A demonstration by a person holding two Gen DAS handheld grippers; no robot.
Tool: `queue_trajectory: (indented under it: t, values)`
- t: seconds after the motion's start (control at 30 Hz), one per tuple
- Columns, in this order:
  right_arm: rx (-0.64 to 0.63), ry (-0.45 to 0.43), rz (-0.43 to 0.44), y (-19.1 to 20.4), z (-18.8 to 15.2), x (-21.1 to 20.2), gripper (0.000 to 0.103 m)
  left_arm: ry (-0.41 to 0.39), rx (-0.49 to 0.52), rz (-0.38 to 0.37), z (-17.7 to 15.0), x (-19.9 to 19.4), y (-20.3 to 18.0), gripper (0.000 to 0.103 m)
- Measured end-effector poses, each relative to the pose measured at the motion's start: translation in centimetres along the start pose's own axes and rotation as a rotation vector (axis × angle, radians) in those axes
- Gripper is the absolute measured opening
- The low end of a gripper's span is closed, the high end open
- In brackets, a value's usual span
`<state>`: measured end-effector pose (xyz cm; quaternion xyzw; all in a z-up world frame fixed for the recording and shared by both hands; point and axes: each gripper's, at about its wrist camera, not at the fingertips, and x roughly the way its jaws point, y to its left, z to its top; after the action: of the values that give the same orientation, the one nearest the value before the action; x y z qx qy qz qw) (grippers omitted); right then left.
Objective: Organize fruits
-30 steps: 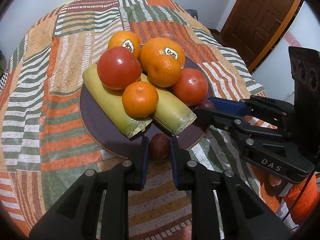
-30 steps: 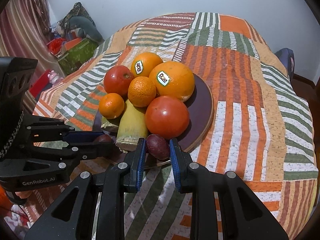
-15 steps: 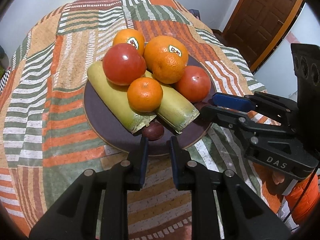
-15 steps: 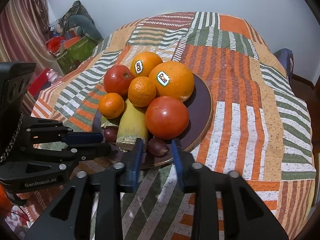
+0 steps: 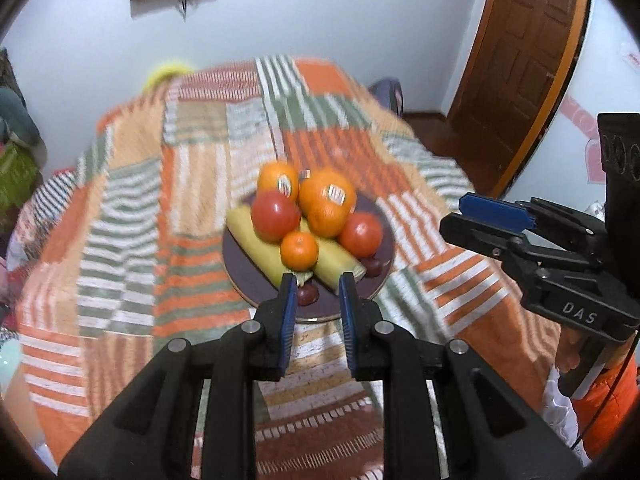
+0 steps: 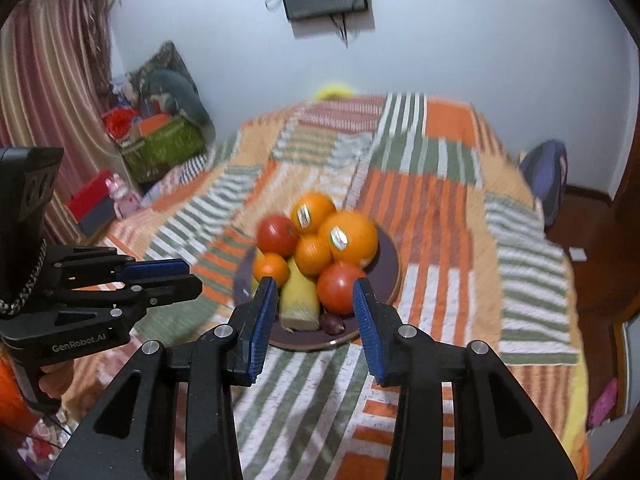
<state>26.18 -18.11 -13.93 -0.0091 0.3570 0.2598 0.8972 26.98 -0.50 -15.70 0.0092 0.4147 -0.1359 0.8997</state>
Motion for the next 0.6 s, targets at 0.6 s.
queue_trajectory:
  t: [0.6]
  values:
    - [-0.059, -0.401, 0.002, 7.4, 0.9, -17.8, 0.036, -0.487, -0.018, 0.09, -1.8, -21.1, -4.0, 0.032]
